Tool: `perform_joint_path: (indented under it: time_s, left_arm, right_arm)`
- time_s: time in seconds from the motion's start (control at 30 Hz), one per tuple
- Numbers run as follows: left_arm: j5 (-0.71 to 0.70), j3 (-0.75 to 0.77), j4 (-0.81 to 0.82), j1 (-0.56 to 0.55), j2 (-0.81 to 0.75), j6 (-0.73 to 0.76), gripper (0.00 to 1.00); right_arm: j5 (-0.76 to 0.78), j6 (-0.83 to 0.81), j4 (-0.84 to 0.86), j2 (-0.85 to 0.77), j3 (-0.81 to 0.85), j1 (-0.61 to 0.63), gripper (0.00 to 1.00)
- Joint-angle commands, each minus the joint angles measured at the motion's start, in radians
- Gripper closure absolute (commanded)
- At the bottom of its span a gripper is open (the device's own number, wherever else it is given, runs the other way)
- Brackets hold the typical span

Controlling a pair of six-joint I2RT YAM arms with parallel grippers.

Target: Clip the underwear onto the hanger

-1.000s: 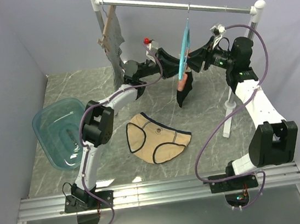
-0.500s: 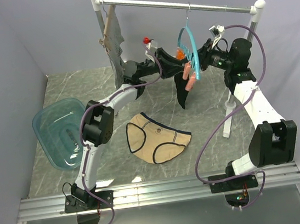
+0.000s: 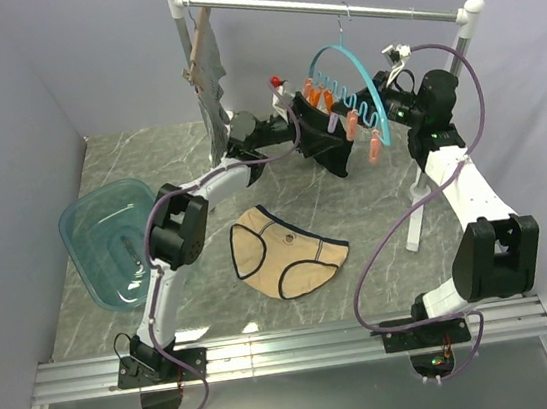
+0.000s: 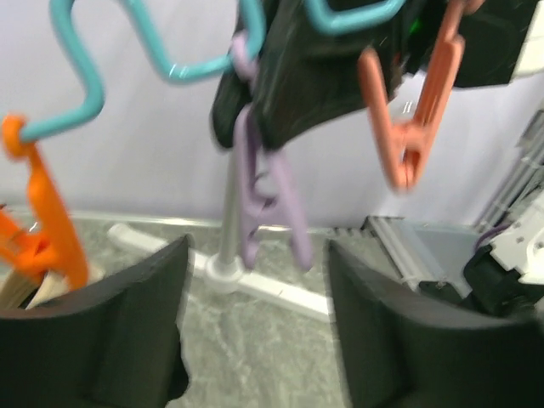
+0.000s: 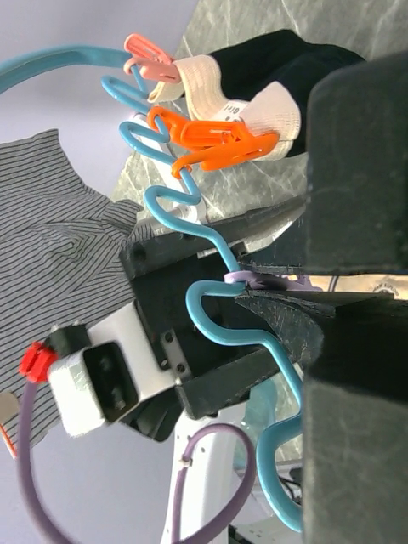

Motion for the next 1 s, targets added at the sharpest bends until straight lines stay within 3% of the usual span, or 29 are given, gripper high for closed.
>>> perform_joint_path:
  time_s: [0.0,0.13,0.27,0.47,0.57,0.7,0.97]
  left_arm:
    - [-0.016,-0.039,-0.059,0.015,-0.12,0.083,0.24]
    - [-0.022,-0.14,-0.199,0.028,-0.219,0.229,0.2]
    - [-0.042,-0.289,-0.389,0.047,-0.4,0.475,0.19]
    - [-0.123,-0.497,-0.829,0.079,-0.633,0.798,0.25]
    - [-0.226,-0.545,-0.998,0.105,-0.671,0.794,0.32]
    - [-0.445,-0.528,-1.211,0.111,-0.648,0.78,0.31]
    - [-0.7,-0.544,-1.394,0.11,-0.537,0.728,0.3]
  right_arm:
    - [-0.025,0.052,0.047,0.011,0.029,-0.004,1.0]
    - [-0.045,0.095,0.043,0.027,0.053,-0.011,1.0]
    - [-0.032,0.086,-0.031,0.04,0.086,-0.014,1.0]
    - [0.012,0.07,-0.088,0.017,0.075,-0.014,1.0]
    - [0.003,0.053,-0.095,0.006,0.061,-0.014,1.0]
    - [-0.003,0.052,-0.092,-0.003,0.06,-0.014,1.0]
    - [-0.008,0.05,-0.095,-0.011,0.06,-0.014,1.0]
